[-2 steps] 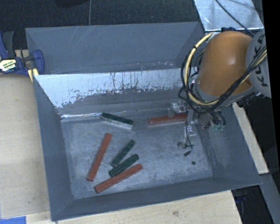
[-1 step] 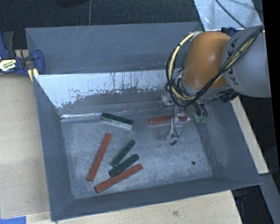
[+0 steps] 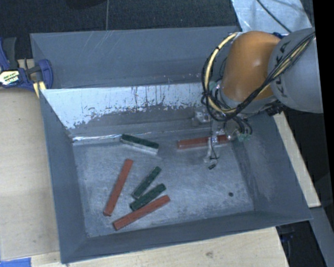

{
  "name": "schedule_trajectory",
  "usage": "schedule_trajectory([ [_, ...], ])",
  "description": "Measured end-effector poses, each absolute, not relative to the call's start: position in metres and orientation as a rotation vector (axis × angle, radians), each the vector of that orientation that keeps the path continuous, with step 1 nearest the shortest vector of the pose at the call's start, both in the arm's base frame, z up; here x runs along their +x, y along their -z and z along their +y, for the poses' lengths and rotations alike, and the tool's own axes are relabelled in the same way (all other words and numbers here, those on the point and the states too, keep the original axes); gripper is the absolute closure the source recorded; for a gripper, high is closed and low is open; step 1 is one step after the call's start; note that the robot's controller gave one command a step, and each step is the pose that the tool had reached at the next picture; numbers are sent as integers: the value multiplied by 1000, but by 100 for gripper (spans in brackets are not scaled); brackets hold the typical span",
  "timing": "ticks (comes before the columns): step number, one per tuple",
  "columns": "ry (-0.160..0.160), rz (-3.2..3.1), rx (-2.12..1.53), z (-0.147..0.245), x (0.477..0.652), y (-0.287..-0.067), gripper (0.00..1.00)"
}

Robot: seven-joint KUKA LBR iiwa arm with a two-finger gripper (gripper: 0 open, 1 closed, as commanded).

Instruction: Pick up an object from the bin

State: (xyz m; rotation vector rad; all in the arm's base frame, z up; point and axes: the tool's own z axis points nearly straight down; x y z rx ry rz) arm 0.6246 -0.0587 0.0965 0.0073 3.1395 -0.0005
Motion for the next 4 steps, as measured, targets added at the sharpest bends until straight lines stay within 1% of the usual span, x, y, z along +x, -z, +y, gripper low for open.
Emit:
schedule_trajectory([
  [1, 1, 3135, 16, -61, 626, -131, 0],
  [2, 0, 3140, 137, -68, 624, -69, 0],
  [3, 0, 3131, 188, -77, 621, -71, 100],
  [4, 0, 3131, 187, -77, 621, -71, 100],
])
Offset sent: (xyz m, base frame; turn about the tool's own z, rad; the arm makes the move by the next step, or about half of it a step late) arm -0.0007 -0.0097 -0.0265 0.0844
